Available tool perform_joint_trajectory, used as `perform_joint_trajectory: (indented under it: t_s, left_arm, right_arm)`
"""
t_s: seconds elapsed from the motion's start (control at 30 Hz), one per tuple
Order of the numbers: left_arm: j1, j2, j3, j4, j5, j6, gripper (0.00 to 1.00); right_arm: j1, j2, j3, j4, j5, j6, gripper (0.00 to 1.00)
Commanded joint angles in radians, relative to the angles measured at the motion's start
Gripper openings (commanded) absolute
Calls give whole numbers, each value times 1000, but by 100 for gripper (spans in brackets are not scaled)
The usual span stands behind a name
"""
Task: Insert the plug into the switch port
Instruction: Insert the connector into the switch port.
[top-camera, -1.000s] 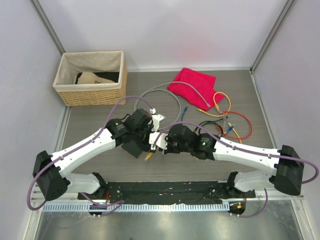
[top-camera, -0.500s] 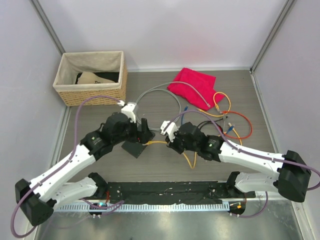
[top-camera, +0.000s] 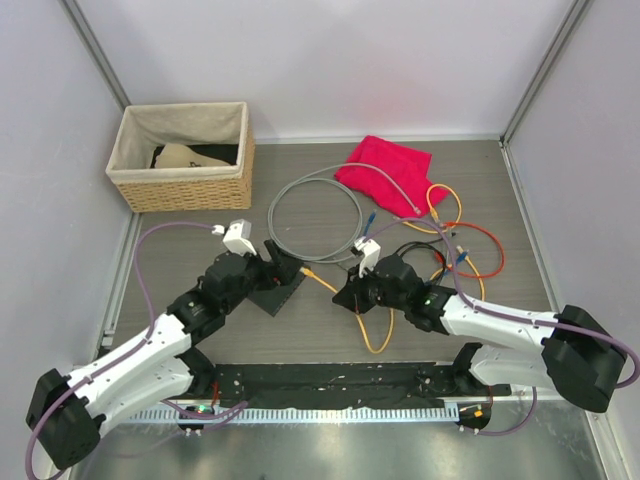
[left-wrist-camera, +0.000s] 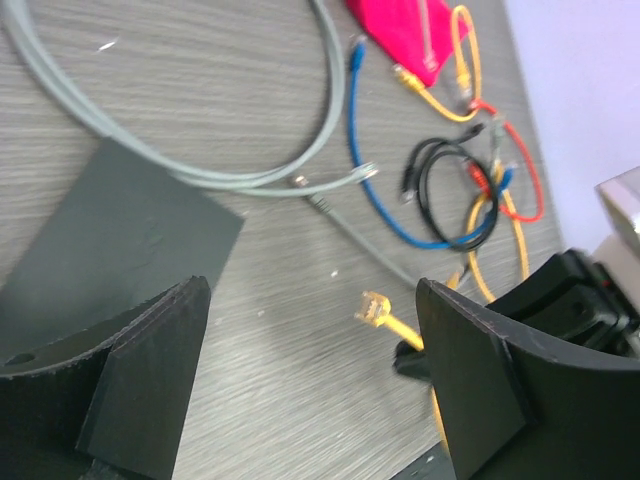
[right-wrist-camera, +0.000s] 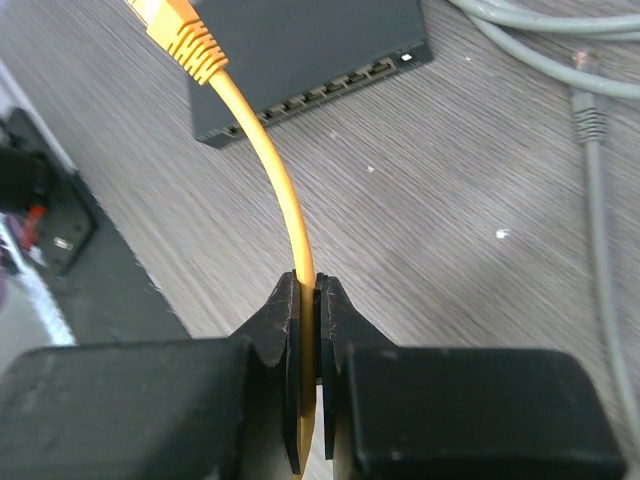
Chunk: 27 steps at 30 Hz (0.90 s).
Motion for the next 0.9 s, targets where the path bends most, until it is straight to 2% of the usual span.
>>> perform_joint_trajectory:
  t_s: [0.0,0.17,0.47,0.8,0.83,0.87]
  left_arm:
    - [5,44,-11,201,23,-61,87]
    - [5,110,-14,291,69,-73,81]
    - [3,119,-22,305,68,-106,48]
    - [3,158,-11,302,103,-133,21]
    - [3,161,-13,302,104,-135,11]
    - [3,161,-16,302,104,-138,6]
  right_arm:
    - [-3,-23,-20,154,-34,134,1]
    - [-3,-20,-35,182,-43,165,1]
    - [-3,-14,-63,216,-47,199,1]
    - [-3,9,-63,240,-63,208,1]
    - [-3,12,-61,242,-62,206,1]
    - [-3,15,-60,245,-66,208,1]
